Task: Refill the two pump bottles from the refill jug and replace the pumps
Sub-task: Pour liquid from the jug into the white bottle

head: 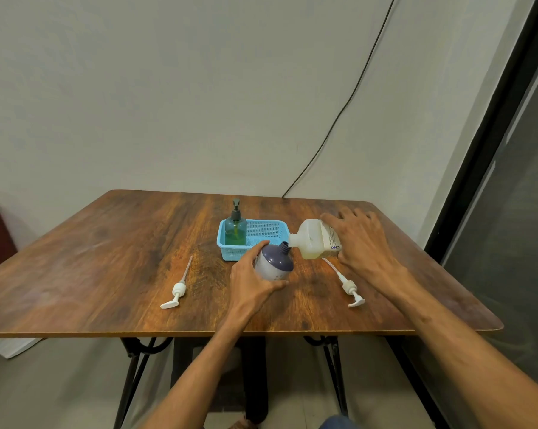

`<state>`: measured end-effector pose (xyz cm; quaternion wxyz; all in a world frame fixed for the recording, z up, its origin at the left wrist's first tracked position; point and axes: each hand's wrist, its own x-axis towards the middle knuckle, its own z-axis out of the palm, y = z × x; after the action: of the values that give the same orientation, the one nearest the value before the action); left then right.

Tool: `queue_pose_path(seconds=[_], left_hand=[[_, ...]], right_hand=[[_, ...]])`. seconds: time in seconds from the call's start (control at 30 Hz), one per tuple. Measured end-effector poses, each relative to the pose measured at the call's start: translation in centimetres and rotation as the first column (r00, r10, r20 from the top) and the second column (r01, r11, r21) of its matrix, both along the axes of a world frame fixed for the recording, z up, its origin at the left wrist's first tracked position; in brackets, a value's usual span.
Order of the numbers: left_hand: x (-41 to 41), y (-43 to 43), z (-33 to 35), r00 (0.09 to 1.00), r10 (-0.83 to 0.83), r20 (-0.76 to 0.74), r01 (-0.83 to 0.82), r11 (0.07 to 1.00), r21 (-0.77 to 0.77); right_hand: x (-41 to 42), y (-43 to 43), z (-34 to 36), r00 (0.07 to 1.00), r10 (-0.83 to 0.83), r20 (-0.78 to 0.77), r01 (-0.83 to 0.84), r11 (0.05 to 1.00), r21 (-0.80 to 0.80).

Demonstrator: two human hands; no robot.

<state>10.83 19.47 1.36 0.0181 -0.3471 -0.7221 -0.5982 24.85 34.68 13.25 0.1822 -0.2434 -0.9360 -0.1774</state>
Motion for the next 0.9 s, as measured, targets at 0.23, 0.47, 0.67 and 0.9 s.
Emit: queue_pose_path(seconds=[0.23,0.47,0.67,0.9], left_hand=[[-0.16,0.08,-0.18,1.000,0.008,-0.003,-0.008,1.000,-0.007],[-0.17,0.14,-0.17,1.000,0.009,-0.008,-0.009,1.000,-0.014],[-0.12,0.07,0.00,1.000,0.005,-0.019,-0.006,1.000,-0.020],[-0.08,0.13,-0.03,1.000,0.009,-0.020,-0.010,1.000,-0.023]], right_hand=[[0.00,-0.05,0.01,1.000,0.000,0.004,0.000,1.000,0.000],[0.11,-0.16,0.14,1.000,0.002,0.003,-0.002,1.000,-0.005],[0.03,-0.01,0.05,1.000,-0.001,0.005,0.001,1.000,0.017],[0.17,0.11,0.02,1.000,0.000,0.005,0.000,1.000,0.021]])
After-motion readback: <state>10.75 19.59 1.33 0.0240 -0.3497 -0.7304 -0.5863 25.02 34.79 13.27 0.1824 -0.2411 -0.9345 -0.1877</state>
